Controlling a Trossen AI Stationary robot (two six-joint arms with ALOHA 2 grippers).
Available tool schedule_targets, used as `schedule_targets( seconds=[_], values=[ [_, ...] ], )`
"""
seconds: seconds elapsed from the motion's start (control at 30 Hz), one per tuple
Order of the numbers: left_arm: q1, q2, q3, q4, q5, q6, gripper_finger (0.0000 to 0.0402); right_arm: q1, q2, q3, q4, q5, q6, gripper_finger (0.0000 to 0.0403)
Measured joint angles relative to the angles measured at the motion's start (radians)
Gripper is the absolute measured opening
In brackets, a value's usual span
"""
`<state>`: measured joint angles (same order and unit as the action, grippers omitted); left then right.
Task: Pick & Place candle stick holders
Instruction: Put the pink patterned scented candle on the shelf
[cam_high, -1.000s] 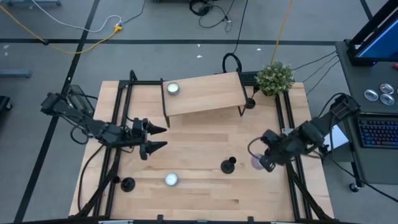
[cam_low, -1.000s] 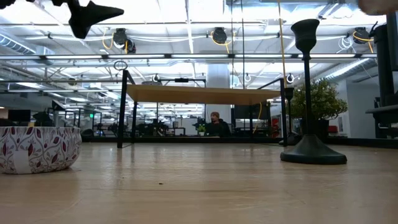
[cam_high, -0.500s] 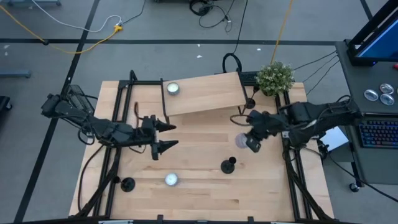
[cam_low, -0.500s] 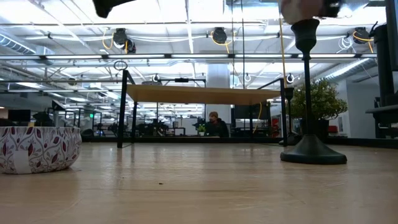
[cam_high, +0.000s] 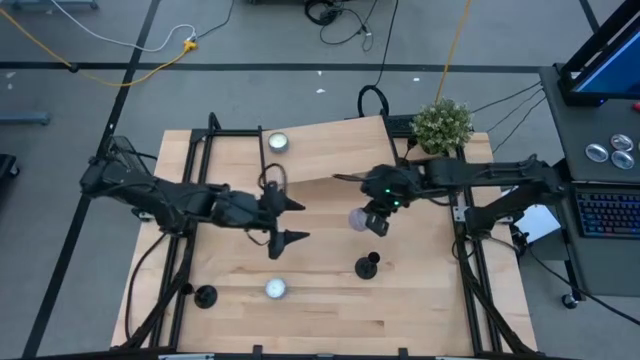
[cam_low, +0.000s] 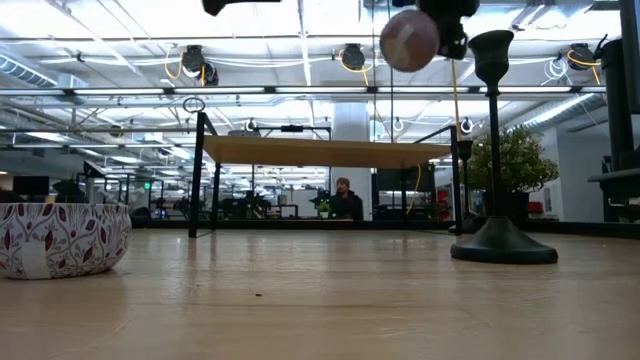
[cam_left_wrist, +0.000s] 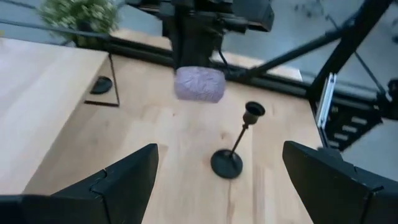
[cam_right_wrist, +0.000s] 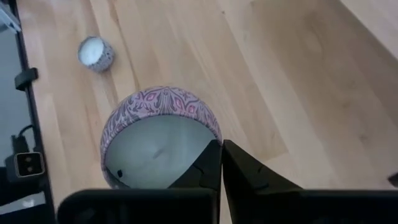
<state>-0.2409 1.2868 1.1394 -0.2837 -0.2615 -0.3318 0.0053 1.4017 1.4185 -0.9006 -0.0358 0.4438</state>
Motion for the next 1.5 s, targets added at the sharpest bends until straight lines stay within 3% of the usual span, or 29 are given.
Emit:
schedule_targets(
  seconds=[0.2, 0.57, 1.5],
  values=[
    [0.069, 0.114, 0.153, -0.145, 0.161, 0.047, 0.0351, -0.012, 0.049, 0.000, 0.091, -0.021, -0.062, 0.0000],
    [0.147, 0.308, 0.328, -0.264, 0.265, 0.091, 0.0351, -0.012, 0.058, 0.000, 0.185, -0.020, -0.093, 0.0000],
    [0.189, 0.396, 0.341, -0.158, 0.282, 0.061, 0.0351, -0.011, 0.058, 0.000, 0.195, -0.021, -0.116, 0.0000]
  ],
)
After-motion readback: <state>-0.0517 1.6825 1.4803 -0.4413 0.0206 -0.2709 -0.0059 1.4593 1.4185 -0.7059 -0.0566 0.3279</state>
